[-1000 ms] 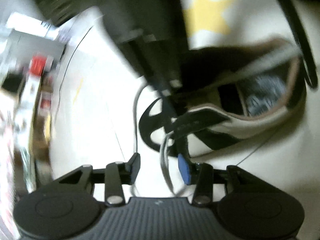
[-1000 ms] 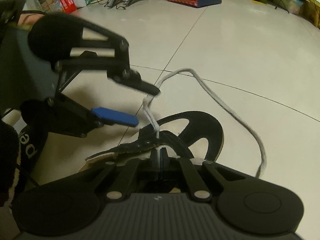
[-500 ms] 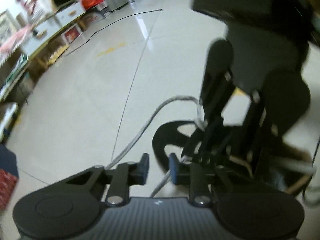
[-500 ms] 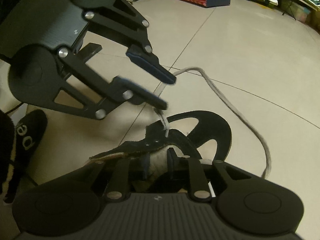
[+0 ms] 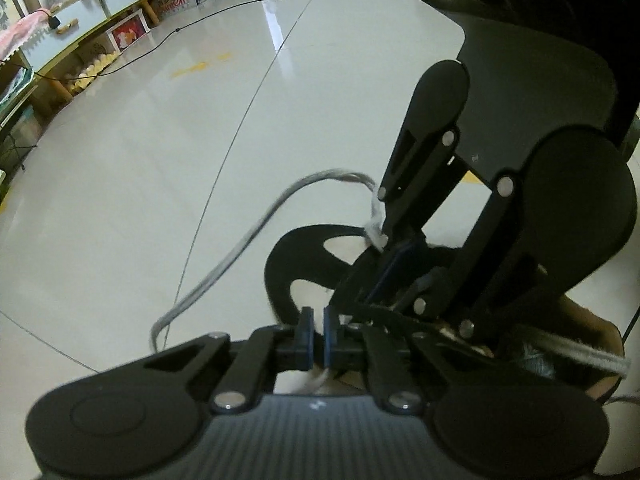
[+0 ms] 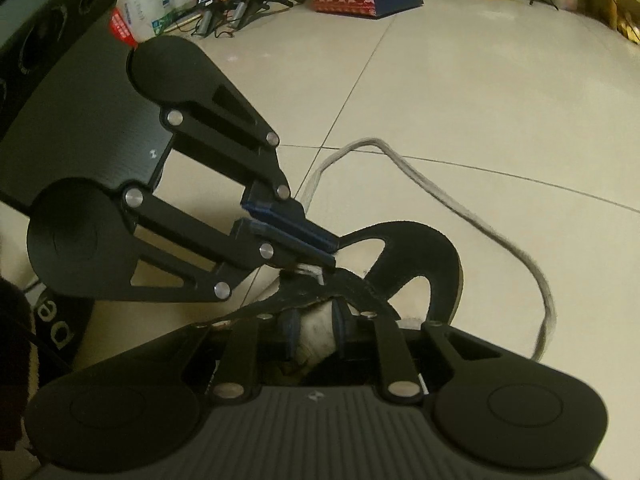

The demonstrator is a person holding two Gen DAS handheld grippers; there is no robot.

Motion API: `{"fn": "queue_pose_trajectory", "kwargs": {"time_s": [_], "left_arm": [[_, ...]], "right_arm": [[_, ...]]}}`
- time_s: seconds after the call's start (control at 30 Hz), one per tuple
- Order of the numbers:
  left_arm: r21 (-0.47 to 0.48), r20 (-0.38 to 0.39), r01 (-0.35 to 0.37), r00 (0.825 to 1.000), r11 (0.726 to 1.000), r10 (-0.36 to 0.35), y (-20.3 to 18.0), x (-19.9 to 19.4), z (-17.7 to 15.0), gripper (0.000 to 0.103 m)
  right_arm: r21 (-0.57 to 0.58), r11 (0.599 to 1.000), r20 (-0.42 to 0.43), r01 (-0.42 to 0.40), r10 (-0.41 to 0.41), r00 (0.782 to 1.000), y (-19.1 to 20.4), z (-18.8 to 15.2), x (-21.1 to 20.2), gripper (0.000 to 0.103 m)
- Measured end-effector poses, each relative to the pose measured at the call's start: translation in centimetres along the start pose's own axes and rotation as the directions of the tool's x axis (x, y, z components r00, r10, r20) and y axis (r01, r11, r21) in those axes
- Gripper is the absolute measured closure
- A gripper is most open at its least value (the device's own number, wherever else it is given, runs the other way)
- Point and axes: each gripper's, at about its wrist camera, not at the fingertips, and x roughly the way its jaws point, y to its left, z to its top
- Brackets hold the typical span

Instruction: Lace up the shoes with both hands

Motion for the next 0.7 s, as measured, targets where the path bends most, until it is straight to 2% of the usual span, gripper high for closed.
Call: {"fn": "queue_pose_trajectory", "kwargs": {"time_s": [0.27,0.33,0.37,0.4,0.57,0.63,0.7], "left_arm": [[-0.057,-0.019,0.061,0.998,0.997,-0.062,1.8,1.2,1.0,0.103],[-0.085,-0.024,0.076,0.997,0.993,-0.078,2.6,1.5,1.1,0.103],[-0.099,-0.023,0.081,0.996,0.992,-0.083,2.9,1.6,1.2,0.103],[-0.11,-0.021,0.081,0.996,0.991,-0.084,3.2,1.6,1.2,0.103],[-0.199,-0.007,0.058,0.998,0.978,-0.06,4.4,0.0,0.6,0.094],[-0.261,0.002,0.056,0.998,0.964,-0.057,5.3,-0.9,0.4,0.084],[-0.334,0.022,0.085,0.996,0.939,-0.082,6.0,-2.0,0.3,0.08]], "right_arm": [[0.023,0.999,-0.014,-0.043,0.044,0.999,-1.0,0.6,-1.7,0.087],[0.049,0.997,-0.016,-0.06,0.061,0.998,-1.6,0.6,-1.6,0.093],[0.065,0.995,-0.016,-0.07,0.072,0.997,-2.0,0.6,-1.4,0.099],[0.078,0.994,-0.015,-0.082,0.083,0.996,-1.9,0.5,-2.2,0.099],[0.033,0.996,-0.01,-0.078,0.078,0.997,-1.1,0.5,-3.1,0.101],[0.029,0.997,-0.007,-0.077,0.078,0.997,-1.2,0.3,-3.6,0.102],[0.023,0.997,0.0,-0.072,0.072,0.997,-1.4,0.0,-4.6,0.103]]}}
